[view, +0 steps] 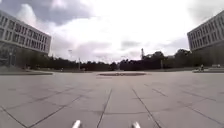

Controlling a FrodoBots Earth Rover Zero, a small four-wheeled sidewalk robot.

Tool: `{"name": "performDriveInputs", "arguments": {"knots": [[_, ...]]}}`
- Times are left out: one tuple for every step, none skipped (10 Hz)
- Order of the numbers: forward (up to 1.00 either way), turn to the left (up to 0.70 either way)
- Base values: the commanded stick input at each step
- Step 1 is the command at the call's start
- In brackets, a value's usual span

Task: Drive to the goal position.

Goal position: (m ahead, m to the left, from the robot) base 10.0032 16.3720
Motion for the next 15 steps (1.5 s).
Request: {"name": "performDriveInputs", "arguments": {"knots": [[0.70, 0.00], [0.70, 0.00], [0.70, 0.00], [0.70, 0.00], [0.70, 0.00], [0.70, 0.00], [0.70, 0.00], [0.70, 0.00], [0.70, 0.00], [0.70, 0.00], [0.70, 0.00], [0.70, 0.00], [0.70, 0.00], [0.70, 0.00], [0.70, 0.00]]}}
